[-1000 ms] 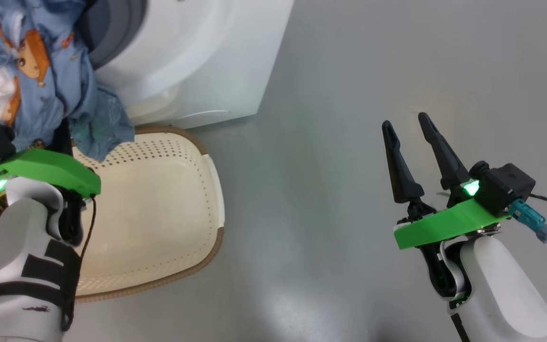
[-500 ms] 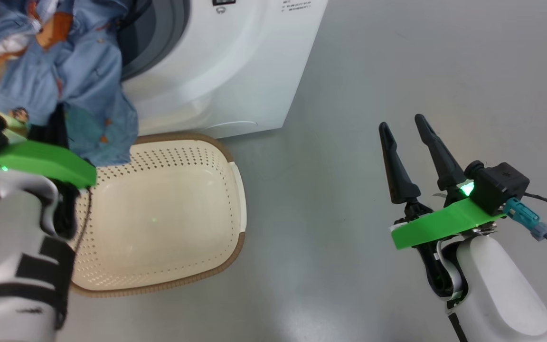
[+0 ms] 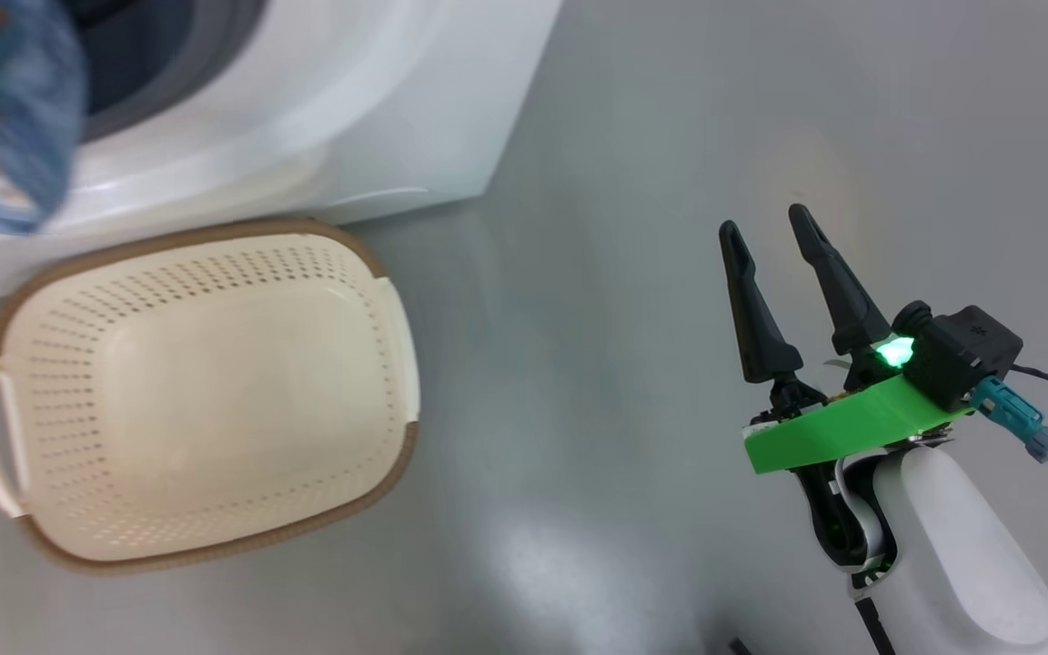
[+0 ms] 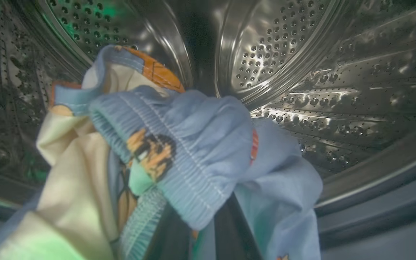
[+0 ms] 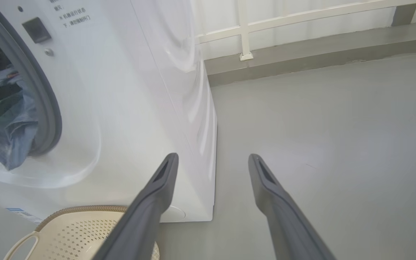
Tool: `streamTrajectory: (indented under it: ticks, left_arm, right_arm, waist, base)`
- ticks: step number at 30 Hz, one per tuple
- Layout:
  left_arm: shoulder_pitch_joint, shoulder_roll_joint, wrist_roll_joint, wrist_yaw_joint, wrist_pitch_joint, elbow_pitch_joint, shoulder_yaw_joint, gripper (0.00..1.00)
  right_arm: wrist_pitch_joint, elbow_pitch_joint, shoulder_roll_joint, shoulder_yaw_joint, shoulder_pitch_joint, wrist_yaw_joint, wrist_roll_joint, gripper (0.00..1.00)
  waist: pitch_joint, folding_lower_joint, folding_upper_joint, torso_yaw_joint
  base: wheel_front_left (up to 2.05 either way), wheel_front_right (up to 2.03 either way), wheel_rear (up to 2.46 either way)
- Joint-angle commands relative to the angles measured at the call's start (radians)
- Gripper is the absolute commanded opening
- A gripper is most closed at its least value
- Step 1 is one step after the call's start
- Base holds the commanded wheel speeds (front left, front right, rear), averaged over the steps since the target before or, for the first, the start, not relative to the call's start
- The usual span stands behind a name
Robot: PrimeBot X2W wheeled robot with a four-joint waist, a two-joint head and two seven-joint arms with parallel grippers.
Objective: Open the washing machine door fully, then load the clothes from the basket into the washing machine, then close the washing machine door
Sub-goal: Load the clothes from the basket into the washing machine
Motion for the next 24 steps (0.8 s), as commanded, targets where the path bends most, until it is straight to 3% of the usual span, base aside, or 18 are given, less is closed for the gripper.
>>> streamTrajectory:
  ticks: [1, 10, 14, 19, 20, 21, 22, 24]
  left_arm:
    - [-0.039, 0.063, 0.011, -0.002, 0.005, -0.013, 0.007, 0.00]
    - [-0.283, 0.153, 0.029, -0.002, 0.069, -0.018, -0.073, 0.00]
    - [-0.343, 0.185, 0.019, -0.002, 0.046, -0.052, -0.114, 0.00]
    - [-0.357, 0.186, -0.019, -0.002, 0.022, -0.052, -0.147, 0.00]
    - [-0.352, 0.186, -0.025, -0.002, 0.017, -0.047, -0.155, 0.07]
    - [-0.345, 0.184, -0.032, -0.002, 0.011, -0.040, -0.161, 0.93]
    - [-0.335, 0.181, -0.039, -0.002, 0.001, -0.034, -0.166, 1.00]
    - [-0.314, 0.173, -0.052, -0.002, -0.020, -0.015, -0.172, 1.00]
  right_arm:
    - [-0.008, -0.030, 0.009, 0.016, 0.006, 0.007, 0.007, 1.00]
    - [-0.008, -0.083, 0.009, 0.026, 0.013, 0.007, 0.055, 1.00]
    - [-0.008, -0.095, 0.009, 0.030, 0.015, 0.007, 0.065, 1.00]
    - [-0.008, -0.097, 0.009, 0.026, 0.013, 0.007, 0.069, 1.00]
    - [-0.008, -0.095, 0.009, 0.024, 0.012, 0.007, 0.069, 1.00]
    - [-0.008, -0.093, 0.009, 0.024, 0.010, 0.007, 0.067, 1.00]
    - [-0.008, -0.091, 0.009, 0.024, 0.007, 0.007, 0.065, 1.00]
    - [-0.008, -0.086, 0.009, 0.026, 0.002, 0.007, 0.060, 1.00]
  waist:
    - [0.057, 0.0000, 0.0000, -0.056]
    - [0.166, 0.0000, 0.0000, -0.144]
    - [0.183, 0.0000, 0.0000, -0.159]
    - [0.194, 0.0000, 0.0000, -0.154]
    - [0.193, 0.0000, 0.0000, -0.151]
    - [0.191, 0.0000, 0.0000, -0.148]
    - [0.187, 0.0000, 0.0000, -0.144]
    - [0.176, 0.0000, 0.0000, -0.136]
  base:
    - [0.00, 0.00, 0.00]
    - [0.00, 0.00, 0.00]
    - [0.00, 0.00, 0.00]
    - [0.00, 0.00, 0.00]
    - [0.00, 0.00, 0.00]
    - [0.00, 0.00, 0.00]
    - [0.00, 0.00, 0.00]
    - [0.00, 0.00, 0.00]
